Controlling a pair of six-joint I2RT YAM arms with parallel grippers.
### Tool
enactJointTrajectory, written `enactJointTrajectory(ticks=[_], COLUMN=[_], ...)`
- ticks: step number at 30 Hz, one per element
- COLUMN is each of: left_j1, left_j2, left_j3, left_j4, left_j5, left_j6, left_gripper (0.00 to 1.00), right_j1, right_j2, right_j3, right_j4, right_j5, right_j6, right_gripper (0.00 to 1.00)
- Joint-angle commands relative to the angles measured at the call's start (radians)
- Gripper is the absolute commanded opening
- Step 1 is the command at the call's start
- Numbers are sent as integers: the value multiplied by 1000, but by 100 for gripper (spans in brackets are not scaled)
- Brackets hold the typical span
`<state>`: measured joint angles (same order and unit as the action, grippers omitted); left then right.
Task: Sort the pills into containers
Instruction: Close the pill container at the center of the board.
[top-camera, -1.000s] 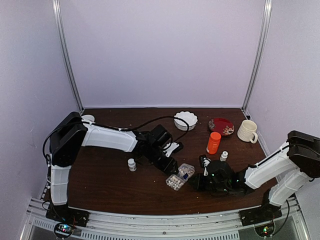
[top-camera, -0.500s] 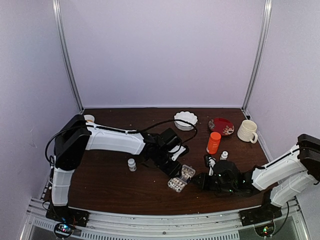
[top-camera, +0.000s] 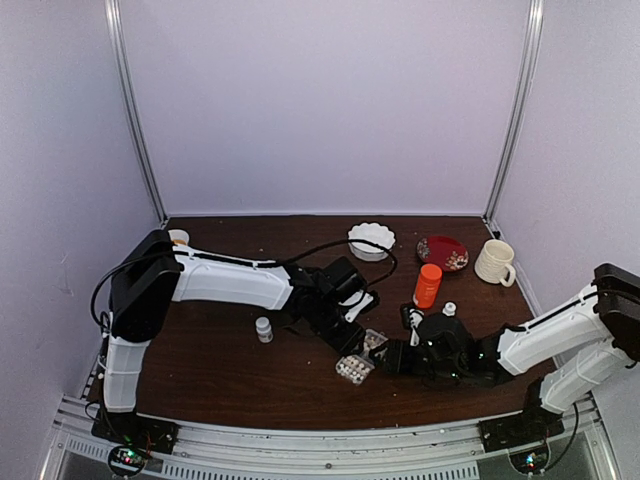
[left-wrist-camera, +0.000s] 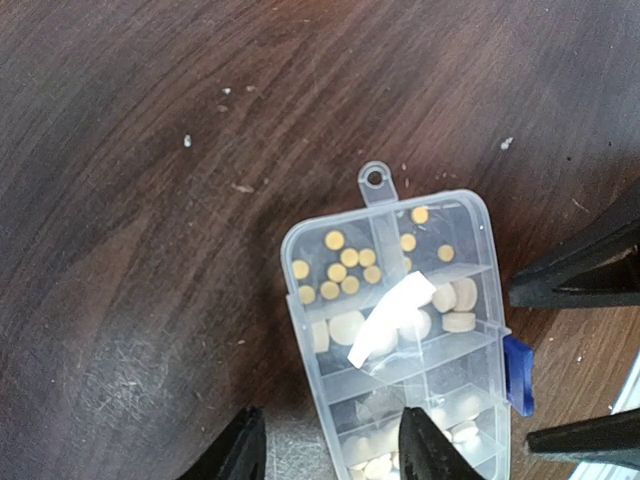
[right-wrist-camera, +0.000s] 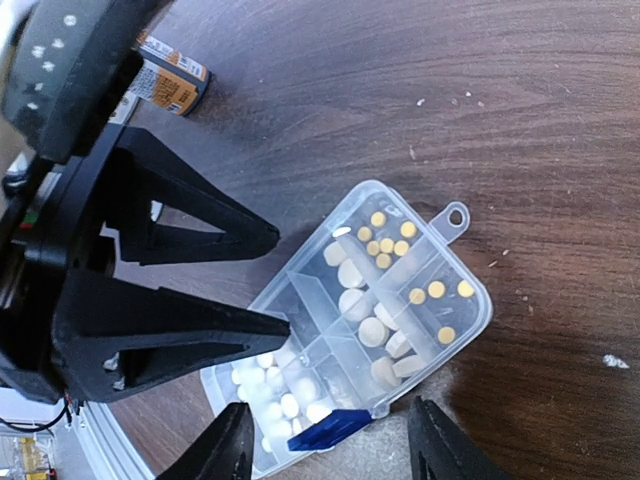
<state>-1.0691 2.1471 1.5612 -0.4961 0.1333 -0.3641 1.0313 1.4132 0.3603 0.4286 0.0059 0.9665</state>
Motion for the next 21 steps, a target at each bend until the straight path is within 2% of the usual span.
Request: enactJointTrajectory(ticks=[1, 5, 8, 13, 21], left_j1=[-3, -4, -4, -5, -5], left_j2=[27, 27, 27, 28, 27], left_j3=[13, 14, 14, 16, 22], left_j4=[-21, -23, -27, -27, -10], left_j5=[-37, -48, -56, -54, 8], left_j6=[11, 10, 9, 5, -14], left_gripper=[48, 47, 47, 47, 44], right_j1=[-4, -4, -4, -3, -2], right_j2=[28, 44, 30, -35, -5], right_j3=[31, 66, 65, 15, 6], right_j4=[-70, -153, -189, -191, -123], right_j5=[54, 61, 52, 58, 1], right_j6=[12, 0, -15, -21, -45], right_gripper=[55, 49, 39, 22, 5])
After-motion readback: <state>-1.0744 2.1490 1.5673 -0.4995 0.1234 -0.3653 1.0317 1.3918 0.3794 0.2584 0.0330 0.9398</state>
